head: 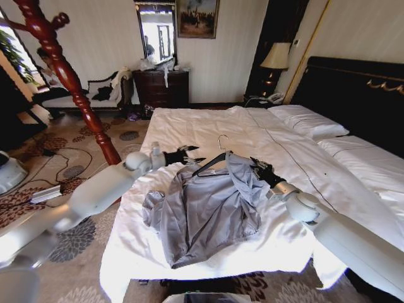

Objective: Pick up the clothes from the bed and hang them on the clothes hanger.

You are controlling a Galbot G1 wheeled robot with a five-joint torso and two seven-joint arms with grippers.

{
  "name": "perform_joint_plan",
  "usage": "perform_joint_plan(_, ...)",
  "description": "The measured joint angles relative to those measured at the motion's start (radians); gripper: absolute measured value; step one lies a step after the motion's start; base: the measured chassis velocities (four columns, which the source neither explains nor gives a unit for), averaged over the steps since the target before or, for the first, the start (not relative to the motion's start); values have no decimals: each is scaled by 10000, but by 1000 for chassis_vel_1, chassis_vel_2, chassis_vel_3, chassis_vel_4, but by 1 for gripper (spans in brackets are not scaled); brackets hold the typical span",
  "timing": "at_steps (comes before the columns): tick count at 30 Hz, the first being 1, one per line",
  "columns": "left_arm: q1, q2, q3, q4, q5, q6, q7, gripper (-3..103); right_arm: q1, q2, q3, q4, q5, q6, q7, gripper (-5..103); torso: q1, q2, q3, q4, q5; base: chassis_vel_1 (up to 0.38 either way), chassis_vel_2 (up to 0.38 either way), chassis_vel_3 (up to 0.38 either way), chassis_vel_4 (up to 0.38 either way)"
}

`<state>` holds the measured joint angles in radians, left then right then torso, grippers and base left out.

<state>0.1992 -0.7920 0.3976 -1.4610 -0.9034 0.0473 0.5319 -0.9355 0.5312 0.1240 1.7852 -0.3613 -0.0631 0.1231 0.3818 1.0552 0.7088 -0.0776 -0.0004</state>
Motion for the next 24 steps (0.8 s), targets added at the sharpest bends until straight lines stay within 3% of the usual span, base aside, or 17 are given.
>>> perform_joint_plan(6,777,325,-738,73,-518,348,-1032,100,2,208,21,-90,-2,-6,227,18,0,0,0,-3,2,0,0,0,0)
perform_joint_plan(11,1144,215,-1173,325,-905,755,-1742,100,26,261,19,-110,-2,0,345,18,0,0,0,-1,2,0,0,0,0)
perform_joint_plan(14,1284,-234,-1417,969,-1129,1129,-2318,100,-4,272,17,-113,-1,73,441,18,0,0,0,-5,2,0,0,0,0)
perform_joint_plan(19,1249,-788,-1425,1763,-1183,1405,-2576,100,-45,239,17,-65,-1,134,506,18,0,0,0,-2,3,0,0,0,0)
perform_joint_plan(21,1092,-1544,-1327,2592,-1137,1828,-3106,100,-58,180,-2,-37,-2,184,544,18,1,0,0,-3,4,0,0,0,0)
perform_joint_plan(23,1046,-1727,-1309,2765,-1099,2002,-3358,100,-57,170,-7,-27,-4,200,556,18,1,0,0,-5,4,0,0,0,0)
perform_joint_plan(24,937,-2108,-1294,3095,-1117,2550,-3927,100,-57,146,-28,-24,-7,225,570,18,3,-1,0,-8,4,0,0,0,0)
